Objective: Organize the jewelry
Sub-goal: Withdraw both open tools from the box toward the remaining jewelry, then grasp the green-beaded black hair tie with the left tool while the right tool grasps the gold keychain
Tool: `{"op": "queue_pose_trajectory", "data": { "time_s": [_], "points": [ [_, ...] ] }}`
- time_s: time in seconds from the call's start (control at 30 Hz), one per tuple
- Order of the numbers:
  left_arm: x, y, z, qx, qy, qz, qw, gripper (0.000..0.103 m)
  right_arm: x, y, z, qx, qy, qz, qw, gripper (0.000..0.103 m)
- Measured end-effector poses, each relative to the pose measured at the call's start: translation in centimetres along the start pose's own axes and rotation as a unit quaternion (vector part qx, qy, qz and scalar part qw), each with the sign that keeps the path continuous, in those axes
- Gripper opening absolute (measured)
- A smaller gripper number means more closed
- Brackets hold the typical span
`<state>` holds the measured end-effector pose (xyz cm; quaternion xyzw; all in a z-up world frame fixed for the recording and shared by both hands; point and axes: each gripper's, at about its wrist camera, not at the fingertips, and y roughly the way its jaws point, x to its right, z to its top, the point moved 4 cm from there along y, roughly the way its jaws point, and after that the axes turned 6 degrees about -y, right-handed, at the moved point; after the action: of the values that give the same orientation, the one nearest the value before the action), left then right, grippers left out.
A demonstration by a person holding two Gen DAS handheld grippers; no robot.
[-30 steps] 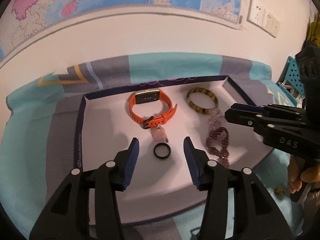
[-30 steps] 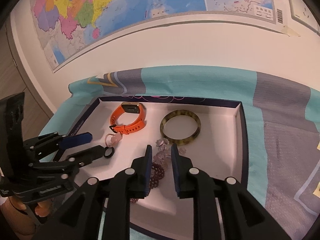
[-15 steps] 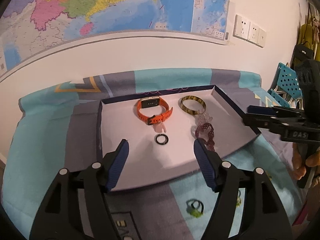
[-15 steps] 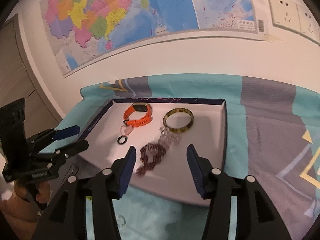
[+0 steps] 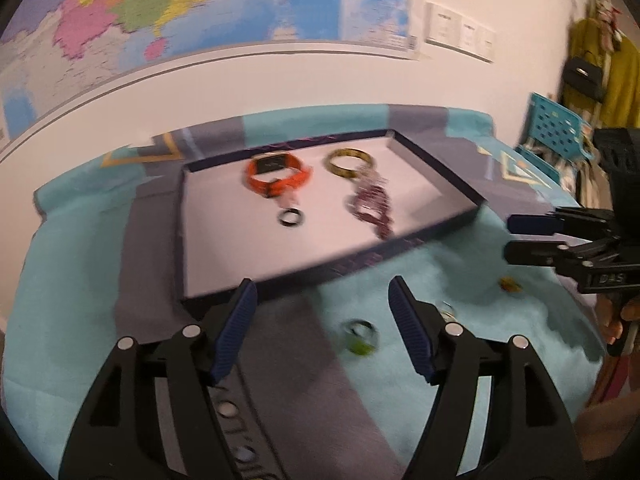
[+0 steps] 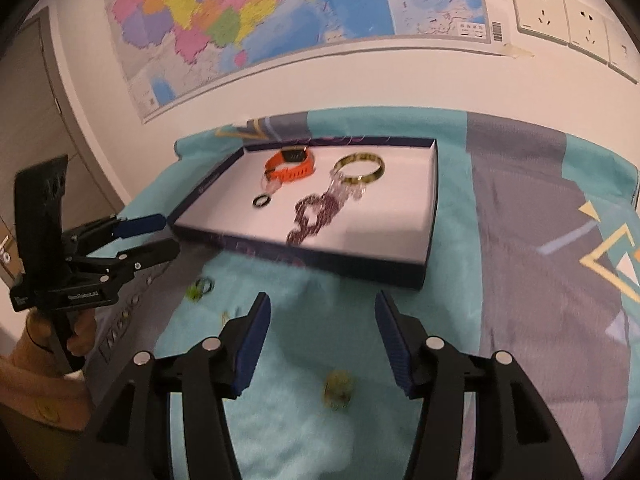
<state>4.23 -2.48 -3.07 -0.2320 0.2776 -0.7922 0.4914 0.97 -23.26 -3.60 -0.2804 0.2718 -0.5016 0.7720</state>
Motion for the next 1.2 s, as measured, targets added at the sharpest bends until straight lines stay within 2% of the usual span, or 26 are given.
{"op": "queue_pose_trajectory", "data": {
  "time_s": [0.1, 0.3, 0.63, 0.83, 0.97, 1.1, 1.2],
  "points": [
    [1.5, 0.1, -1.2, -0.01, 0.018, -0.015, 0.9997, 0.068, 0.1, 0.0, -1.0, -0.008, 0.009, -0.001, 1.0, 0.052],
    [2.4, 0.0, -2.6, -0.022, 0.017, -0.034, 0.999, 0.067, 0.9, -0.3, -2.6, -0.014, 0.035, -0.007, 0.999, 0.052],
    [1.9, 0.4, -3.0, -0.033, 0.008, -0.026, 0.9991, 0.063, -1.2, -0.2, -2.8, -0.014, 0.019, 0.003, 1.0, 0.052],
    [1.8, 0.8, -3.0, -0.04, 0.008, -0.023, 0.9989, 0.057, -3.9, 0.6, -2.4, -0.011, -0.001, 0.039, 0.999, 0.052],
    [1.6, 1.4, -3.1, -0.048, -0.002, -0.025, 0.9985, 0.052, -6.0, 2.0, -1.8, -0.012, -0.01, 0.063, 0.998, 0.042],
    [1.5, 2.1, -3.4, -0.062, -0.009, -0.027, 0.9977, 0.045, -7.5, 3.8, -1.5, -0.03, -0.023, 0.069, 0.997, 0.03],
    [1.3, 2.7, -3.6, -0.075, -0.013, -0.027, 0.9967, 0.038, -8.0, 4.5, -1.5, -0.039, -0.024, 0.07, 0.997, 0.025]
  ]
}}
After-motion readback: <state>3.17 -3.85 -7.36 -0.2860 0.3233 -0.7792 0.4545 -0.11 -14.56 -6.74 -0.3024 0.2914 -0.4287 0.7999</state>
